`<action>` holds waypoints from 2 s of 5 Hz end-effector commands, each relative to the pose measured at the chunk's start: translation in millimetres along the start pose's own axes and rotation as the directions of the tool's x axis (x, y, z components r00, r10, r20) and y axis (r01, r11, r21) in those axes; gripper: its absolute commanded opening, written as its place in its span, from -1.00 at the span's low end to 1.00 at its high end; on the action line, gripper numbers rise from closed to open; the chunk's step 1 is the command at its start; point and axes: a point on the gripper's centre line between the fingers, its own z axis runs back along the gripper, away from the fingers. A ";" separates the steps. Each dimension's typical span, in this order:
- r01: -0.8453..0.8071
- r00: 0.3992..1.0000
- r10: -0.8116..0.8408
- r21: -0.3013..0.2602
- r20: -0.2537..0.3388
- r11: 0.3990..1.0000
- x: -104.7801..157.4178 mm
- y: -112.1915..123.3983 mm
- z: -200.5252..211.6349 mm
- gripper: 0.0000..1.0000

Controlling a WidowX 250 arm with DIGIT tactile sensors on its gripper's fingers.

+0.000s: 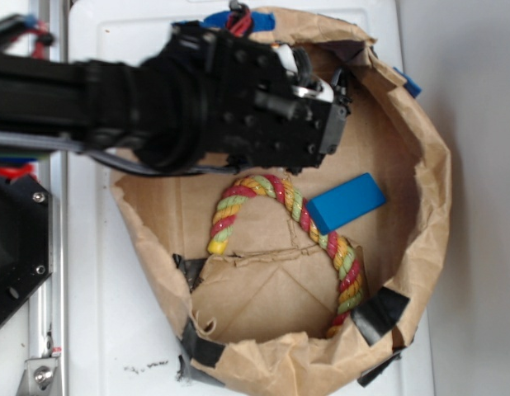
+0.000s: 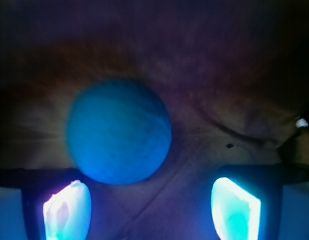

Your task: Grab the blue ball.

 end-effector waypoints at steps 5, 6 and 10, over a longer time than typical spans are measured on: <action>-0.091 0.995 0.091 -0.020 0.033 0.996 7.7 -9.5 4.1 -1.00; -0.088 0.996 0.089 -0.028 0.031 0.996 8.3 -9.7 5.5 -1.00; 0.286 0.909 -0.335 -0.214 -0.247 0.934 13.6 -27.2 40.1 -1.00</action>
